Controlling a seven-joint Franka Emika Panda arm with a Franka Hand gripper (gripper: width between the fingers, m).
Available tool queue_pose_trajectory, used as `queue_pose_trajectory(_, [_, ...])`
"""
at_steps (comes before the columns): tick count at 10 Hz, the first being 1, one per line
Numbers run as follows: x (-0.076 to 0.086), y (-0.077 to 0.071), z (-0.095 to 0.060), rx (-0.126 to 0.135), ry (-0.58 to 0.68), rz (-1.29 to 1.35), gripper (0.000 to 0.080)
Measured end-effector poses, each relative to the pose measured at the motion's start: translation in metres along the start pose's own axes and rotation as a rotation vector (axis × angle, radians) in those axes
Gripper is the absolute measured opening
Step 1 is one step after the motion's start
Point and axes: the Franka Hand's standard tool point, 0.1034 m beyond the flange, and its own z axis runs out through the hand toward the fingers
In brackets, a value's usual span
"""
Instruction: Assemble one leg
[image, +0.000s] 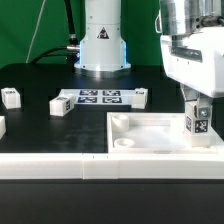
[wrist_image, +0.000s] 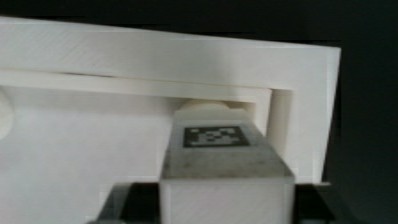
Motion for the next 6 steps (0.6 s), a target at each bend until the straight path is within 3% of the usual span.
queue_pose_trajectory(1, [-0.0002, 0.0002, 0.0003, -0.001, 0.000, -0.010, 0.0370])
queue_pose_trajectory(2, [-0.0005, 0.0004, 0.0004, -0.003, -0.001, -0.049, 0.0553])
queue_pose_trajectory(6, [-0.0018, -0.0012, 0.0022, -0.016, -0.009, -0.462, 0.0648])
